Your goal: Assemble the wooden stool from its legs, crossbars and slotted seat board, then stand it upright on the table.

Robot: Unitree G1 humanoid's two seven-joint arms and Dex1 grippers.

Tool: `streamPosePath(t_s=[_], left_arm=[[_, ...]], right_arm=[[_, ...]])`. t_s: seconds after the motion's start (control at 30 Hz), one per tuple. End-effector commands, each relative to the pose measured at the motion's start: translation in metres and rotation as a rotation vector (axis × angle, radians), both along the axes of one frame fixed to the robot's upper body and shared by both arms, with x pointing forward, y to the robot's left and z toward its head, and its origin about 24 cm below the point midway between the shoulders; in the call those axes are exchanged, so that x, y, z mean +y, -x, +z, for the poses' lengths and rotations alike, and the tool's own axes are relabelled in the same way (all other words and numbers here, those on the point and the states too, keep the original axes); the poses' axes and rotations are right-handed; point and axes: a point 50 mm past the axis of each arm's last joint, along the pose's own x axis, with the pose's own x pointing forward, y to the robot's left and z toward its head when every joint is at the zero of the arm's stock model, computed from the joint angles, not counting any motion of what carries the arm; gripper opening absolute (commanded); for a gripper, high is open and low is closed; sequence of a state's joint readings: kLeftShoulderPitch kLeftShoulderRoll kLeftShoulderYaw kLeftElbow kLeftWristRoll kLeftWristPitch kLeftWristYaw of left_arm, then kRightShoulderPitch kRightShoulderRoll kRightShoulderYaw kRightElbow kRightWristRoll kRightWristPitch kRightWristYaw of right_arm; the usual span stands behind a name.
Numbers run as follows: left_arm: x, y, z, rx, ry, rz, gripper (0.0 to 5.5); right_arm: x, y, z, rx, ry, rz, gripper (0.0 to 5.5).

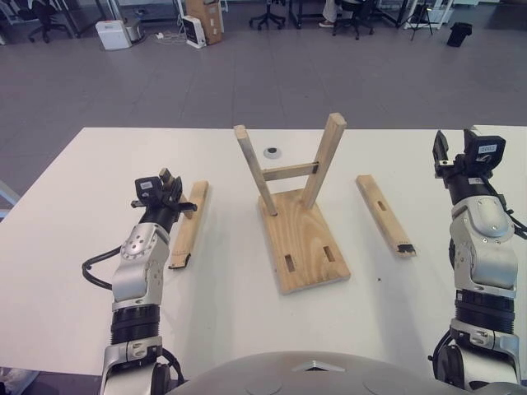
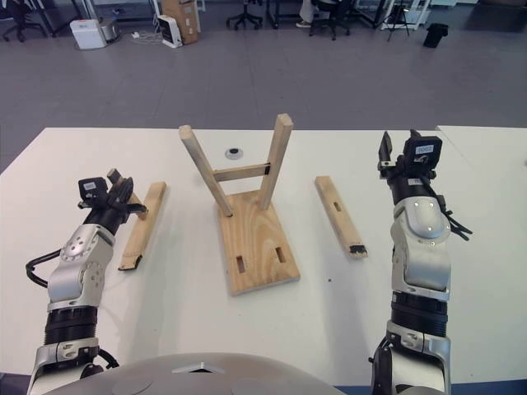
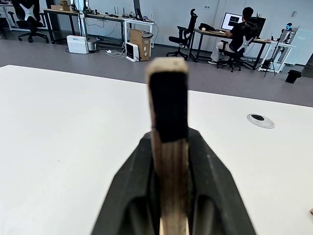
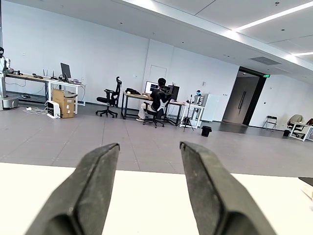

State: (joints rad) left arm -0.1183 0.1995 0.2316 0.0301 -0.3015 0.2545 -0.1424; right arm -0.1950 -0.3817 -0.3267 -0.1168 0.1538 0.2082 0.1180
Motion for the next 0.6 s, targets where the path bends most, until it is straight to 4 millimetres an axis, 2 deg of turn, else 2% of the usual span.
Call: streamPosePath(t_s=[0.03, 0.17, 0.2, 0.3, 0.37, 0.47, 0.57, 0.6], left_arm=[[-0.003, -0.004, -0.011, 0.047, 0.003, -0.003, 0.40], [0.004, -0.002, -0.019, 0.055, -0.055, -0.009, 0.40], [0.005, 0.002, -0.023, 0.054, -0.067, -0.014, 0.40], [0.003, 0.031, -0.048, 0.124, -0.035, -0.056, 0.40], [0.005, 0.039, -0.057, 0.180, -0.015, -0.053, 0.40], [0.009, 0.039, -0.060, 0.214, -0.027, -0.048, 0.40], [0.007, 0.038, -0.056, 0.144, -0.032, -0.054, 0.40], [0.006, 0.037, -0.053, 0.119, -0.039, -0.058, 0.76]], right_arm=[[0.005, -0.002, 0.001, -0.009, 0.000, 0.021, 2.31], [0.007, -0.003, 0.000, -0.010, -0.002, 0.028, 2.31], [0.008, -0.003, 0.000, -0.011, -0.002, 0.030, 2.31], [0.010, -0.001, -0.003, -0.008, -0.003, 0.033, 2.31], [0.010, 0.000, -0.004, -0.004, -0.004, 0.030, 2.31], [0.011, -0.002, -0.002, -0.008, -0.002, 0.034, 2.31], [0.011, -0.003, 0.000, -0.015, -0.001, 0.035, 2.31], [0.011, -0.002, -0.001, -0.016, -0.002, 0.034, 2.31]])
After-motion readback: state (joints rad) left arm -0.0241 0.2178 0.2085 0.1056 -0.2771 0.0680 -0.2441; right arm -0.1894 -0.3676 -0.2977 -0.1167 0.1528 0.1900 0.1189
